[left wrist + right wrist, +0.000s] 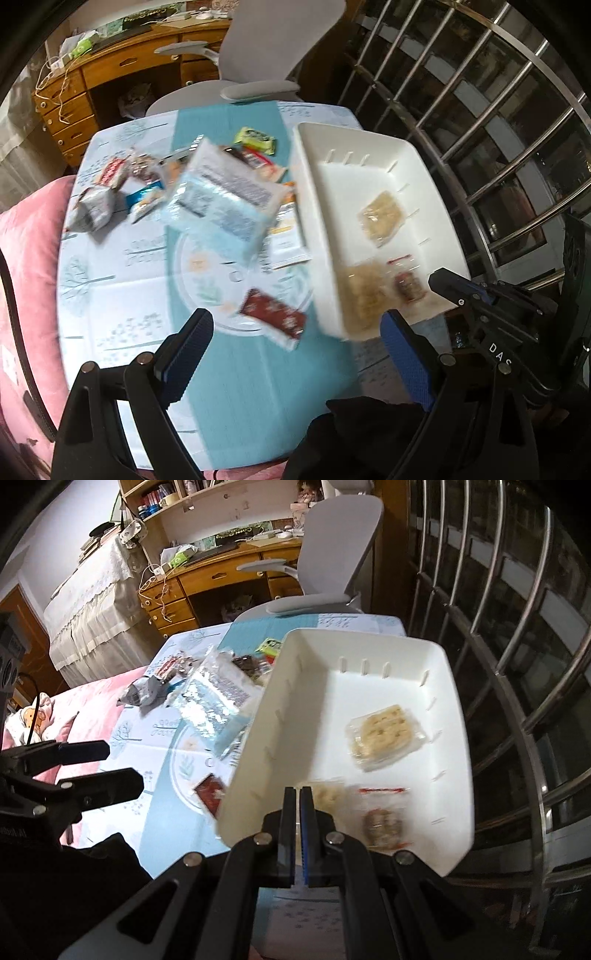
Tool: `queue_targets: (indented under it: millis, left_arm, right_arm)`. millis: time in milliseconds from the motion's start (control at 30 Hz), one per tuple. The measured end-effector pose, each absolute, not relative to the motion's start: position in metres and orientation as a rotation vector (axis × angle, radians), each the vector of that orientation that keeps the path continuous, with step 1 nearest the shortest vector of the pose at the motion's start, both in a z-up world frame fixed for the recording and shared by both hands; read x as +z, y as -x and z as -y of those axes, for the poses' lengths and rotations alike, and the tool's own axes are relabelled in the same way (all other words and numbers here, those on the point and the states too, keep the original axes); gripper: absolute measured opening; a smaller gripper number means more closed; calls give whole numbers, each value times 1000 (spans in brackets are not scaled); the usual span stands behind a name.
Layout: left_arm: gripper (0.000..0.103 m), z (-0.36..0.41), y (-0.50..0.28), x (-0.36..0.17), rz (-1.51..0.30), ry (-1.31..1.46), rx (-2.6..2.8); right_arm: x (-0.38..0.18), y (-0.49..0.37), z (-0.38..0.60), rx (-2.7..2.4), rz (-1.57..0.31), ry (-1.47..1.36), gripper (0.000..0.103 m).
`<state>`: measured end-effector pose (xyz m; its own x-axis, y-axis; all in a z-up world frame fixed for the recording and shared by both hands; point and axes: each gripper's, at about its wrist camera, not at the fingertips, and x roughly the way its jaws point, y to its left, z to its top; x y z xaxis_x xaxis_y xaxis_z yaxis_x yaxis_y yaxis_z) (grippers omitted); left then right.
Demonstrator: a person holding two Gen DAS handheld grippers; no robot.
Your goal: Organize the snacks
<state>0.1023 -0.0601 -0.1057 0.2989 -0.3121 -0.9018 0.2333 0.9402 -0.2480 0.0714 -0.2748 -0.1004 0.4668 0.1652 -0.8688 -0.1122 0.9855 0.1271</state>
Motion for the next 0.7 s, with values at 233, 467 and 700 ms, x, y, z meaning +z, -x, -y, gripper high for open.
queue_targets:
  millis: [233, 467, 700]
  left_arm:
    - [91, 6, -108, -111, -1249, 34, -348]
    - [91, -41, -123, -116, -1257, -37, -328]
    - [91, -85, -154, -122, -1249, -129, -310]
  right_arm:
    - [-108, -73, 227, 162, -1095, -100, 2]
    - [-113, -75, 186, 130, -1105, -182, 2]
    - [-127, -77, 159, 68, -1132, -274, 4]
